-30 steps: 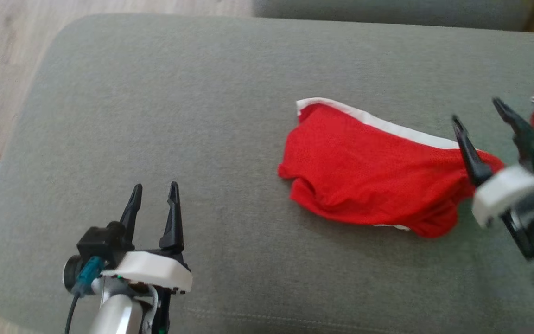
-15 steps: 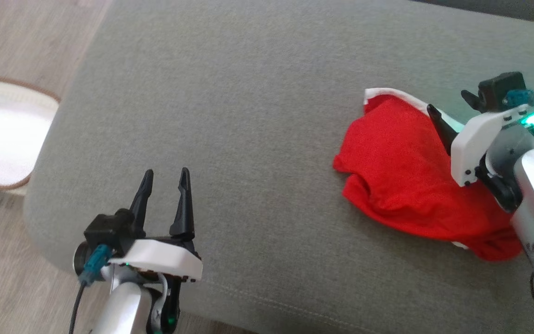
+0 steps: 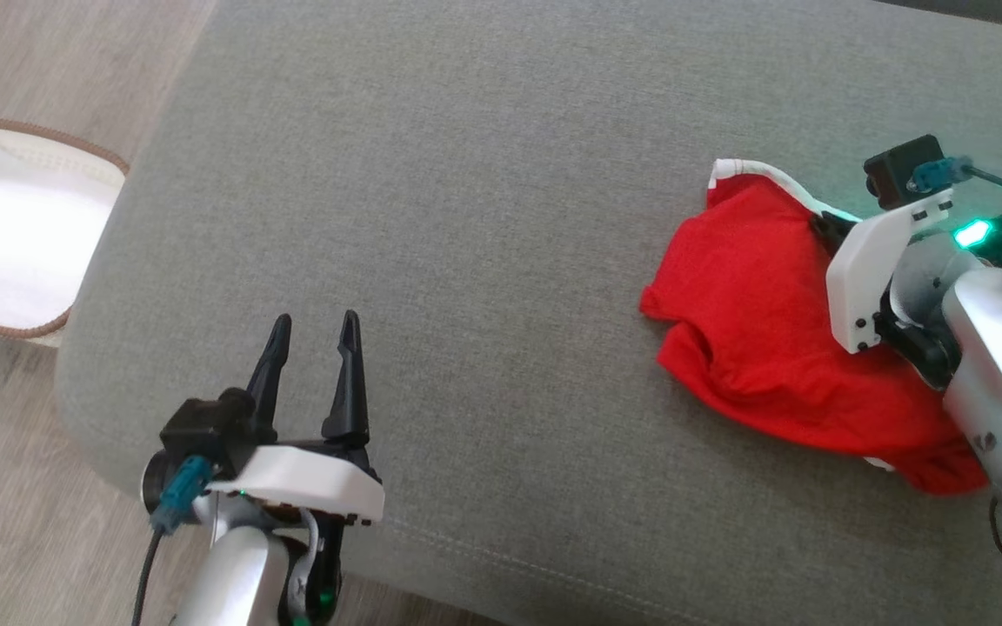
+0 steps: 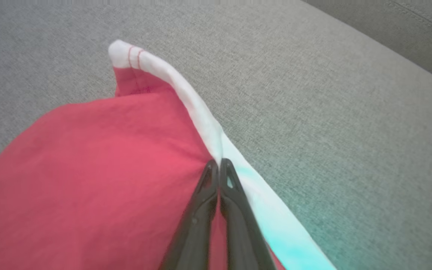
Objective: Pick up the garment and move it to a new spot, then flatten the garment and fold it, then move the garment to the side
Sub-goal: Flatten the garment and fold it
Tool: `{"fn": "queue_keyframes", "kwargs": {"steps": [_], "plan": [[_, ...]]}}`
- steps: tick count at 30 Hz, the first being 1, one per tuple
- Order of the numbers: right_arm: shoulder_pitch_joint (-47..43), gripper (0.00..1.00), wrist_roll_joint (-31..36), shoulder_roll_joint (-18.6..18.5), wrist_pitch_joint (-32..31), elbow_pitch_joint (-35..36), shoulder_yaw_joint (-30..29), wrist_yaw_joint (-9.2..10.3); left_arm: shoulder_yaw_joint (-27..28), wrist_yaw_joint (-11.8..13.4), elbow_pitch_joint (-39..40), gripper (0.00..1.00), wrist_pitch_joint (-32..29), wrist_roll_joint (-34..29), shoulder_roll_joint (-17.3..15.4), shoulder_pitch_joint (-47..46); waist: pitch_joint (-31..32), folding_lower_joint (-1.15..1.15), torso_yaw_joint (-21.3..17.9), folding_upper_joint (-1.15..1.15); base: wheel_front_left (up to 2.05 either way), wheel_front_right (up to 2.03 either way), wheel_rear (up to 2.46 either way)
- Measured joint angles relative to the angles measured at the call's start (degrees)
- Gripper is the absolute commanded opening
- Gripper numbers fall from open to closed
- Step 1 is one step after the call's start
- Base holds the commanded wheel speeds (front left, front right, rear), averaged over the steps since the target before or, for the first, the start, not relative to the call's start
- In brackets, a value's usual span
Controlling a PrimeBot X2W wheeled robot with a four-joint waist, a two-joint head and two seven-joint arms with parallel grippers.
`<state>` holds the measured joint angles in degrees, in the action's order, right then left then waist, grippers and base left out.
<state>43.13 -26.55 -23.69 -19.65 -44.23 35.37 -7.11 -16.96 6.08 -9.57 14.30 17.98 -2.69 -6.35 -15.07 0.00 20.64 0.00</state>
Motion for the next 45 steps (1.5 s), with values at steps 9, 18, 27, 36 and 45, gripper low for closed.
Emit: {"fn": "queue_keyframes", "kwargs": {"steps": [9, 18, 27, 36, 45], "plan": [[3.52, 0.0, 0.36, 0.15, 10.46, -2.43, 0.94, 0.0, 0.62, -0.04, -0.16, 1.0, 0.0, -0.27, 0.0, -0.83, 0.89, 0.0, -1.75, 0.0, 0.0, 0.0, 0.0], [9.67, 0.0, 3.05, 1.67, 19.12, -3.04, -1.04, 0.0, 1.2, -0.6, -0.86, 1.0, 0.0, -1.31, 0.0, -0.8, 3.04, -0.01, -3.39, 0.0, 0.0, 0.0, 0.0], [8.29, 0.0, 3.86, 4.25, 21.18, 3.76, 3.32, 0.0, 2.27, -1.07, -1.03, 1.0, 0.0, -1.86, 0.0, -0.44, 5.22, -0.01, -5.07, 0.0, 0.0, 0.0, 0.0], [-7.53, 0.0, 4.71, 5.46, 21.17, 15.89, 9.24, 0.0, 3.22, -1.12, -0.9, 1.0, 0.0, -2.41, 0.0, 0.55, 5.59, -0.01, -6.83, 0.0, 0.0, 0.0, 0.0], [-19.89, 0.0, 8.32, 9.33, 21.17, 19.07, 10.21, 0.0, 3.53, -1.56, -0.86, 1.0, 0.0, -2.76, 0.0, 0.54, 5.59, -0.01, -7.97, 0.0, 0.0, 0.0, 0.0]]}}
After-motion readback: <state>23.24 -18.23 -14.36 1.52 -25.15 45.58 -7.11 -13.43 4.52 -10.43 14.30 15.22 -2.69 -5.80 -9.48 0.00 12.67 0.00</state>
